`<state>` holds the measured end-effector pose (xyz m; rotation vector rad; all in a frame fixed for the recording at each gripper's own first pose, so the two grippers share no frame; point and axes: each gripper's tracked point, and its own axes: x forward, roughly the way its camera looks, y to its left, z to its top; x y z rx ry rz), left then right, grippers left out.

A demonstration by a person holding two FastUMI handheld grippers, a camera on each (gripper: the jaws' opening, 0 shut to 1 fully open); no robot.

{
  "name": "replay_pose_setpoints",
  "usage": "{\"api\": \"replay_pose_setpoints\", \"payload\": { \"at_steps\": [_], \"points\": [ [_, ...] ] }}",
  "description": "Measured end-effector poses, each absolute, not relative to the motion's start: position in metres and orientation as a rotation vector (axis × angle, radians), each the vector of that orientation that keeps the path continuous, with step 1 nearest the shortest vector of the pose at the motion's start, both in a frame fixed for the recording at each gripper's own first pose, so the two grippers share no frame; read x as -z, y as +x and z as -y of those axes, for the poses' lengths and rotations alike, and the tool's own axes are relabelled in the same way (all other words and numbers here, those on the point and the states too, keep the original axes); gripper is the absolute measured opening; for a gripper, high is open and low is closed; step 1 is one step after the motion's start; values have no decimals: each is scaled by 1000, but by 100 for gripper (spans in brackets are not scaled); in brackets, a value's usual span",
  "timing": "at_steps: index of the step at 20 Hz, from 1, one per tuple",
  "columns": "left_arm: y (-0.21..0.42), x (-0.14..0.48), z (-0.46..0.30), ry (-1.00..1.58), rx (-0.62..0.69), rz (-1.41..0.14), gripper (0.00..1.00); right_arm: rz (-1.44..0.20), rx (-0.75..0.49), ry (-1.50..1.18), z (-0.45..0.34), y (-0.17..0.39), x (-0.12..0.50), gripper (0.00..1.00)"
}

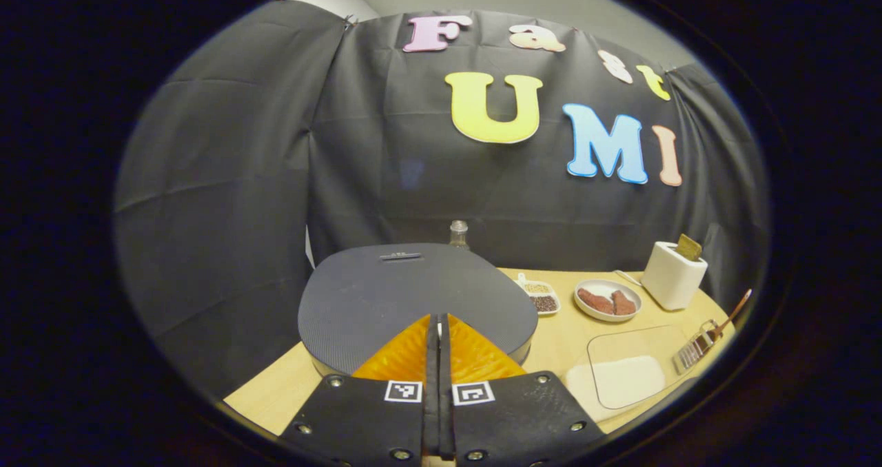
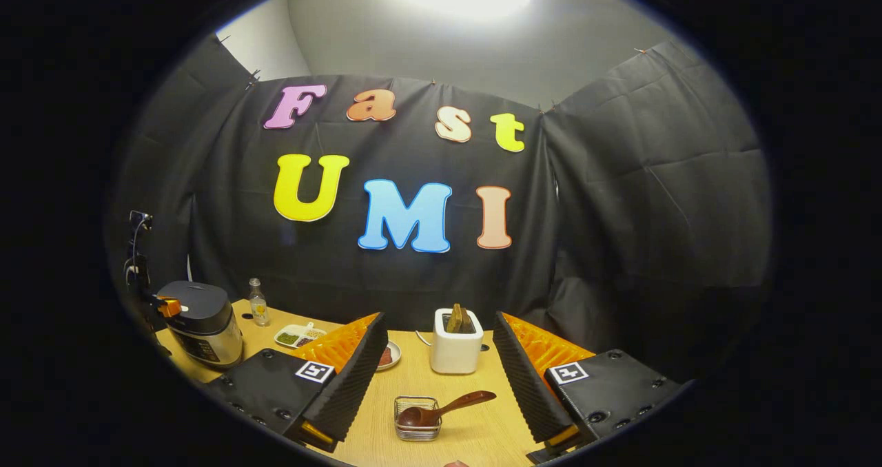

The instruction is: Close the left gripper, press the button to open the rice cooker; take a wooden spoon from the chopstick holder with the right hand, scoop a spoonful of rice and pour it into the rice cooker, then put the wooden spoon back into the chopstick holder.

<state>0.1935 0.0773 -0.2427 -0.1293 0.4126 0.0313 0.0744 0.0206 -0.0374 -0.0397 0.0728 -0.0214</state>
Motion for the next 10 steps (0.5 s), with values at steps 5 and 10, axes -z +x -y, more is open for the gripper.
{"api": "replay_pose_setpoints", "payload": {
  "at_steps": [5,10],
  "points": [
    [198,228,-79,-116,-35,-394,2,-46,-8,-44,-26,71,29,97],
    [204,164,-86,-88,-50,-263,1,-33,-1,-36,-17,66,24,97]
  ]
}}
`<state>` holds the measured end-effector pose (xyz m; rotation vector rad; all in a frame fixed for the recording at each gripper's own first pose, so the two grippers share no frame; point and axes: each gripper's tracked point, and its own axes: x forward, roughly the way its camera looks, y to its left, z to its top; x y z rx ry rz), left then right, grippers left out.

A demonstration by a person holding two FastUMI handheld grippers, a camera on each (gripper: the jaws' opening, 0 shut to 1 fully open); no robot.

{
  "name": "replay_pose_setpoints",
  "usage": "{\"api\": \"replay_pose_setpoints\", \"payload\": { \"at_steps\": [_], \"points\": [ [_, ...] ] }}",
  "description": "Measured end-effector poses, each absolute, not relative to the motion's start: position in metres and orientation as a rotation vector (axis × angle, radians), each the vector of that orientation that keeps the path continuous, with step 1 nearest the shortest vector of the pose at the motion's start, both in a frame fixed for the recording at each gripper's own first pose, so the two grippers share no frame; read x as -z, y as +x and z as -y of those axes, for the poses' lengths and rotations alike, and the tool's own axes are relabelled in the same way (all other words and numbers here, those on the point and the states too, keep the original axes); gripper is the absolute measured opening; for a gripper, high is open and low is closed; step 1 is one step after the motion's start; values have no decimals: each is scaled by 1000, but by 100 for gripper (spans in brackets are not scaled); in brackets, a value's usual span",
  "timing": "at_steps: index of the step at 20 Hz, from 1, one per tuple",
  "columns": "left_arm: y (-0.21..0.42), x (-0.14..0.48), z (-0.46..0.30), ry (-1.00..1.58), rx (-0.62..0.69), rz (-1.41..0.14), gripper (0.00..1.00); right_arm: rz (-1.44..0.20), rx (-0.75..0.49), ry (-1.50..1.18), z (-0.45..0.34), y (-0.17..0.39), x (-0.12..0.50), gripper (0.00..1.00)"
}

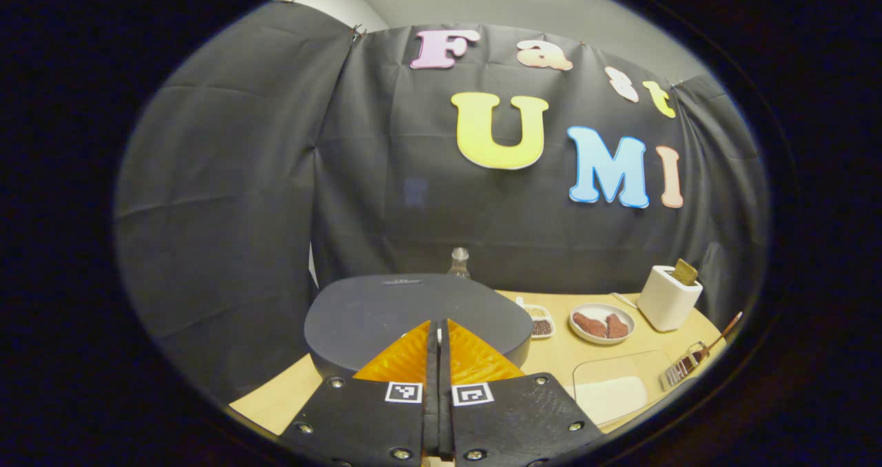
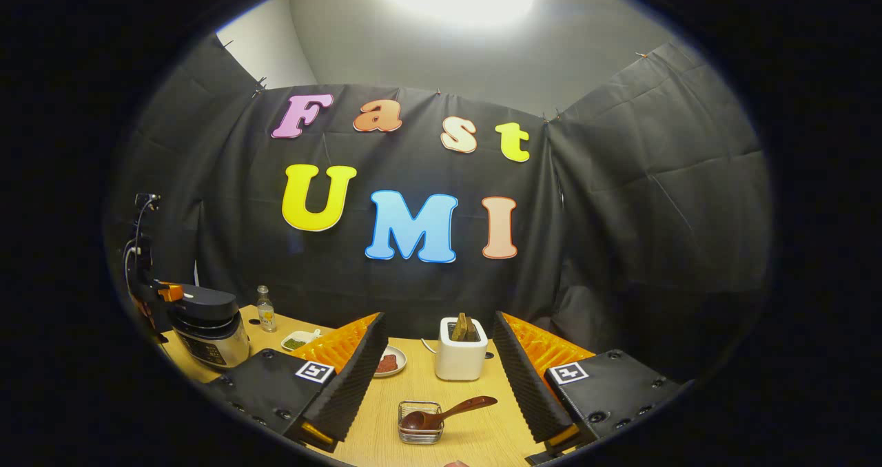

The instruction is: Close the left gripper, press the button to open the rice cooker; take a wooden spoon from the chopstick holder with the right hand, scoop a spoonful of rice and pour it into the rice cooker, then put the wooden spoon back into the chopstick holder.

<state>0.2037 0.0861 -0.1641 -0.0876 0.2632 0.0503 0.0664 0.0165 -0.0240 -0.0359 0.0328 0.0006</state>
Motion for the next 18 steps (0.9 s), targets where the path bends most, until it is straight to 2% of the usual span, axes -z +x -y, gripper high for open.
{"api": "replay_pose_setpoints", "payload": {
  "at_steps": [7,13,14,18],
  "points": [
    [198,67,-94,-67,-84,-87,1,-17,-9,-13,-10,65,21,97],
    [155,-11,-92,-33,-95,67,0,-19,-18,-2,-4,68,25,96],
    [148,-19,-89,-33,-93,83,5,-21,-17,1,-2,69,27,97],
    [116,-38,-79,-26,-83,118,63,-40,-8,10,9,79,39,97]
  ]
}}
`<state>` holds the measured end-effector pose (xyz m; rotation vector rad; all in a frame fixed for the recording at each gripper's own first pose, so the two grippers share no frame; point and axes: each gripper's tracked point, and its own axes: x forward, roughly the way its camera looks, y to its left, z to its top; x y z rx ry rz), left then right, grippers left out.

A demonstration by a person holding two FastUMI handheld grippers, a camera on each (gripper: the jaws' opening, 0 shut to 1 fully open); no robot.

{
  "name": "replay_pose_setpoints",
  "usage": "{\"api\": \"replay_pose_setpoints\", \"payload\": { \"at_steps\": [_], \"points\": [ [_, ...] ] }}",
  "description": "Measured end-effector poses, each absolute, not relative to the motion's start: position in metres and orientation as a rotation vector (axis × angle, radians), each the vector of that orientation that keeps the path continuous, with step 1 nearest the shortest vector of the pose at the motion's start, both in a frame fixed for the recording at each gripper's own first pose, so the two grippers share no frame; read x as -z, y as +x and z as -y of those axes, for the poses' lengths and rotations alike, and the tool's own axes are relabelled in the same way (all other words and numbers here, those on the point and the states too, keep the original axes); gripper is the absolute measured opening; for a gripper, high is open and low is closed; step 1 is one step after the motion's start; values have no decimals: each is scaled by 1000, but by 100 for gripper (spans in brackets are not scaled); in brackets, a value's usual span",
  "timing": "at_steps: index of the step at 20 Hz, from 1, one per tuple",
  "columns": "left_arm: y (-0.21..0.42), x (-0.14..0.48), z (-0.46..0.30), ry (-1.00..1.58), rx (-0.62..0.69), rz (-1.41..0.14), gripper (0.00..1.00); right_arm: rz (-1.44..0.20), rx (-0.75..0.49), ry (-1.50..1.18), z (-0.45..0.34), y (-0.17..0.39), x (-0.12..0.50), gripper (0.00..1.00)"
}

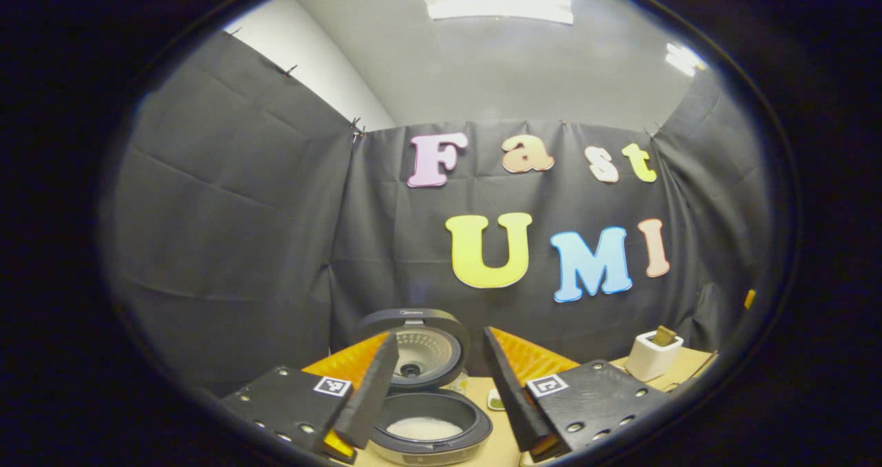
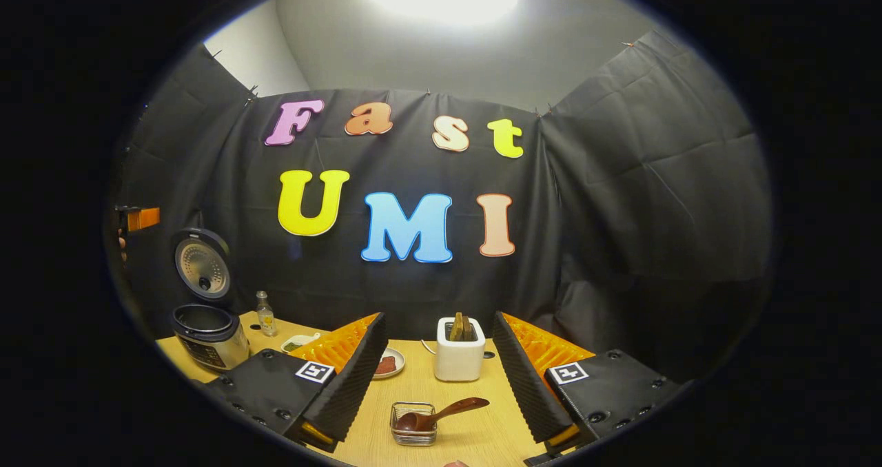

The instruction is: Close the left gripper, press the button to open the rice cooker; take a wooden spoon from the chopstick holder with the right hand, scoop a spoonful of rice and pour it into the rice cooker, then put the wooden spoon back into the chopstick holder.

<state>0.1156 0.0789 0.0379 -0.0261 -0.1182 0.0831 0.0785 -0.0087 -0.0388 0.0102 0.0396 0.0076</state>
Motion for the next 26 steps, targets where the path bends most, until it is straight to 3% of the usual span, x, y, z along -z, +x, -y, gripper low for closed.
{"api": "replay_pose_setpoints", "payload": {
  "at_steps": [1,17,25,26],
  "points": [
    [107,-40,-77,-22,-83,124,78,-50,-6,12,11,82,44,97],
    [32,-47,-94,28,-148,100,78,-348,46,137,36,130,183,97],
    [14,-48,-110,48,-184,90,78,-540,51,354,27,131,254,98],
    [13,-48,-111,48,-188,87,78,-560,45,384,23,130,261,93]
  ]
}}
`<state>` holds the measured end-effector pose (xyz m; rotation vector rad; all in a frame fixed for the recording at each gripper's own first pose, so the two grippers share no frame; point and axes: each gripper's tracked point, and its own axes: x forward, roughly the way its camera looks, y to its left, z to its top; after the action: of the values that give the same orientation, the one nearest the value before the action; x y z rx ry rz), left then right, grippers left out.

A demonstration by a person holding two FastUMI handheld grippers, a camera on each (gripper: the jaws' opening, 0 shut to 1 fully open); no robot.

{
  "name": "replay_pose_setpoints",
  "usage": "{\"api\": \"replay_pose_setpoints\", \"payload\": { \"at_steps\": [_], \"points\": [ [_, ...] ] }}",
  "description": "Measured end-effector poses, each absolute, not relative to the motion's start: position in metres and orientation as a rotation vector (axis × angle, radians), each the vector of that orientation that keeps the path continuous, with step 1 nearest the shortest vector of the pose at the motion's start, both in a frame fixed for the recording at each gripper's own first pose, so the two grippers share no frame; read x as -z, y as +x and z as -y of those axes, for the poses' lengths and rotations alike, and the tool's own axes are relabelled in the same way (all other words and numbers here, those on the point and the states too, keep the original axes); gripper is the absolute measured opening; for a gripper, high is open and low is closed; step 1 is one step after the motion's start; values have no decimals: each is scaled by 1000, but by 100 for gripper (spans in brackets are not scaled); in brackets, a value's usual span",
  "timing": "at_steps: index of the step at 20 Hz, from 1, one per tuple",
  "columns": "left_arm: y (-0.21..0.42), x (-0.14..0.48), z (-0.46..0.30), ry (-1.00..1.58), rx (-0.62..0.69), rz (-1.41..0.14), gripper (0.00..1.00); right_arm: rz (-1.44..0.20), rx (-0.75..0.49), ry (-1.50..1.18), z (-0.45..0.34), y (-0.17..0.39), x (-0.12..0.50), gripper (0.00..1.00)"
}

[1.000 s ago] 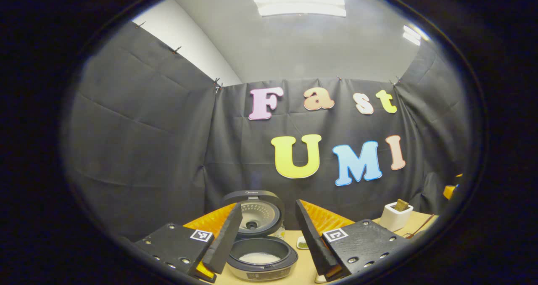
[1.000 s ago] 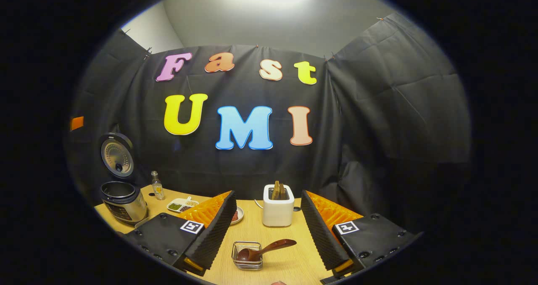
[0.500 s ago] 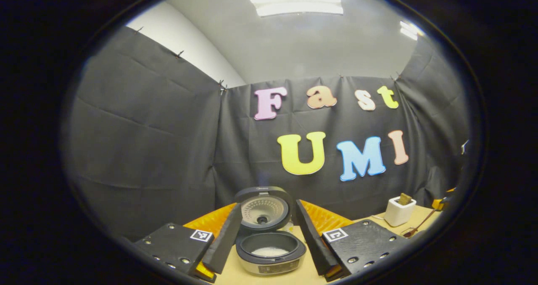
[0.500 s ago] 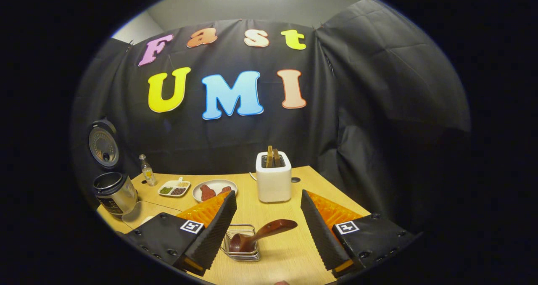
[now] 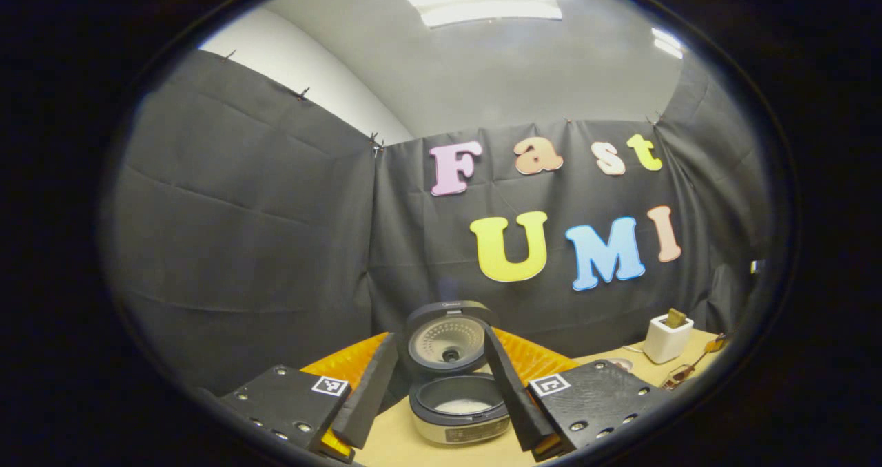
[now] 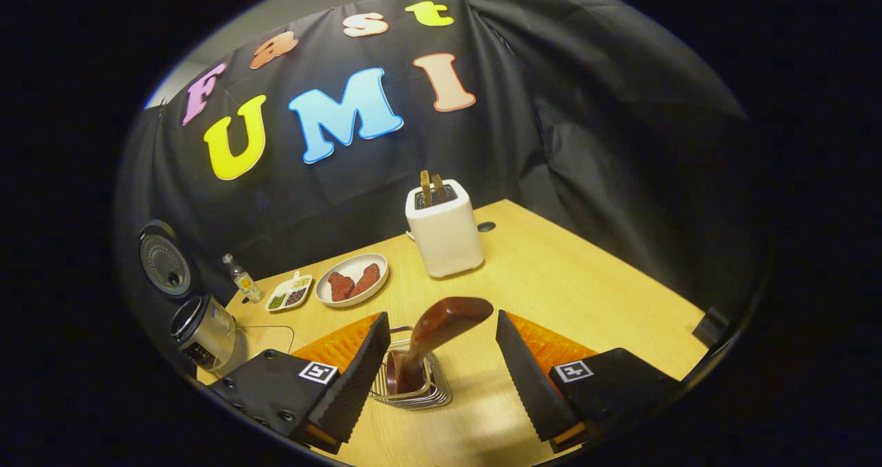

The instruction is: Close the left gripper, press the button to open the rice cooker; take a wooden spoon from the chopstick holder with the right hand, scoop a spoonful of rice and pour it into the rice cooker, then put the wooden spoon back into the chopstick holder.

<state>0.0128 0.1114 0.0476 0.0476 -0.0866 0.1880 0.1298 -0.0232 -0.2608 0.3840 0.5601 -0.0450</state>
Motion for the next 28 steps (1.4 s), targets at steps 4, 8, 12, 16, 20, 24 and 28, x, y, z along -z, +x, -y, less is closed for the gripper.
{"api": "replay_pose_setpoints", "payload": {
  "at_steps": [4,8,12,16,20,24,28],
  "points": [
    [11,-44,-117,45,-197,78,78,-603,17,446,12,129,274,81],
    [11,-43,-120,31,-197,74,78,-647,-16,514,-2,132,279,41],
    [14,-40,-124,25,-196,71,78,-667,-5,561,-5,137,278,18],
    [17,-38,-129,16,-193,70,78,-630,-4,501,-5,137,261,8],
    [23,-36,-131,6,-183,69,78,-528,-17,412,-5,144,216,12],
    [33,-28,-132,-10,-168,63,78,-444,-60,362,-20,150,172,12],
    [40,-22,-139,-15,-159,57,78,-401,-115,366,-51,154,143,12]
  ]
}}
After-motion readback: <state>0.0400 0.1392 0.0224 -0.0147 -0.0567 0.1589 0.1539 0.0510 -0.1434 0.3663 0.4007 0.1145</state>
